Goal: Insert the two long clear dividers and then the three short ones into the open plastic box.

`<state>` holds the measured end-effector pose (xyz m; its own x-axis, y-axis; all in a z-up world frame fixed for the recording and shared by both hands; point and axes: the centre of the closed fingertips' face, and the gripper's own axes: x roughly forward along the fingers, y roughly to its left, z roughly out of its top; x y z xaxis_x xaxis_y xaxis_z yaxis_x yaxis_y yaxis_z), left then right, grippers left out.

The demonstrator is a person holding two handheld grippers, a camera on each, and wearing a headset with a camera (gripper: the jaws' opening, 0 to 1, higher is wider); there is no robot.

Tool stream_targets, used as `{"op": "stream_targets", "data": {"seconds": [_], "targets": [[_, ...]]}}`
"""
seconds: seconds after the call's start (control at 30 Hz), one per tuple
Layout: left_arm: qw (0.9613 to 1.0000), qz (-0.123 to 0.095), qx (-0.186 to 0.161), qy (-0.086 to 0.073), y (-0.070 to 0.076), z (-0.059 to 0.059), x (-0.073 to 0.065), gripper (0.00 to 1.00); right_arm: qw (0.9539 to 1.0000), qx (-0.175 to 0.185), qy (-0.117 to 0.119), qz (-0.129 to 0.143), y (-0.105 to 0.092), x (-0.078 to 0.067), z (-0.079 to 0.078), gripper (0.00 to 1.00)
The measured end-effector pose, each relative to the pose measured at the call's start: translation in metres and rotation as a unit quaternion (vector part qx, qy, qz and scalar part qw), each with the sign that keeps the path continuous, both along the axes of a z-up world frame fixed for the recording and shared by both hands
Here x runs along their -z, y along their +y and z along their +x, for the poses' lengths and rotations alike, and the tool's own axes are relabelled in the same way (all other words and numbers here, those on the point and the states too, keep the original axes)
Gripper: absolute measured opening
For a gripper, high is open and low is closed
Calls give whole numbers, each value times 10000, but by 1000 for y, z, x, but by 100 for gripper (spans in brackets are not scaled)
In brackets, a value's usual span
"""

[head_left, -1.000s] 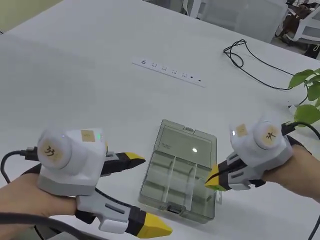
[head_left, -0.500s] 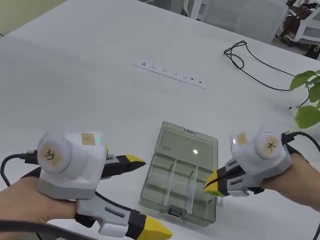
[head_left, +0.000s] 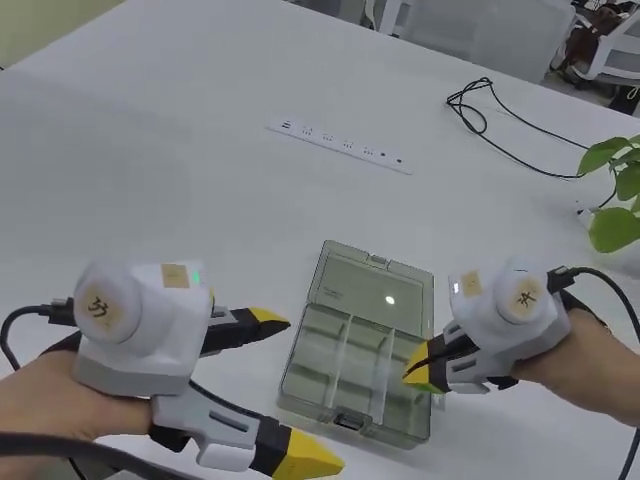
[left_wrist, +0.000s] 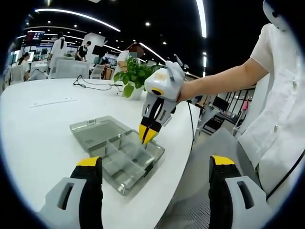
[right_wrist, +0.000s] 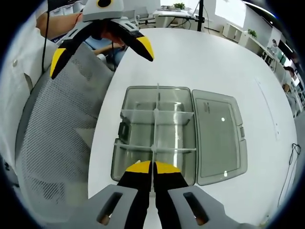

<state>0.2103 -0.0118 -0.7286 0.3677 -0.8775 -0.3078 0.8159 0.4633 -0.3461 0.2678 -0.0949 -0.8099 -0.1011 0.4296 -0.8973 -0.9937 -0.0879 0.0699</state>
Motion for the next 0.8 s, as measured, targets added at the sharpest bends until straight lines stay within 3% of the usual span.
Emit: {"op": "stream_targets", "data": {"seconds": [0.8], "targets": [[10000, 31, 7, -53, 0, 1, -4, 94, 9997, -12, -203, -119, -1, 7, 0, 2]]}}
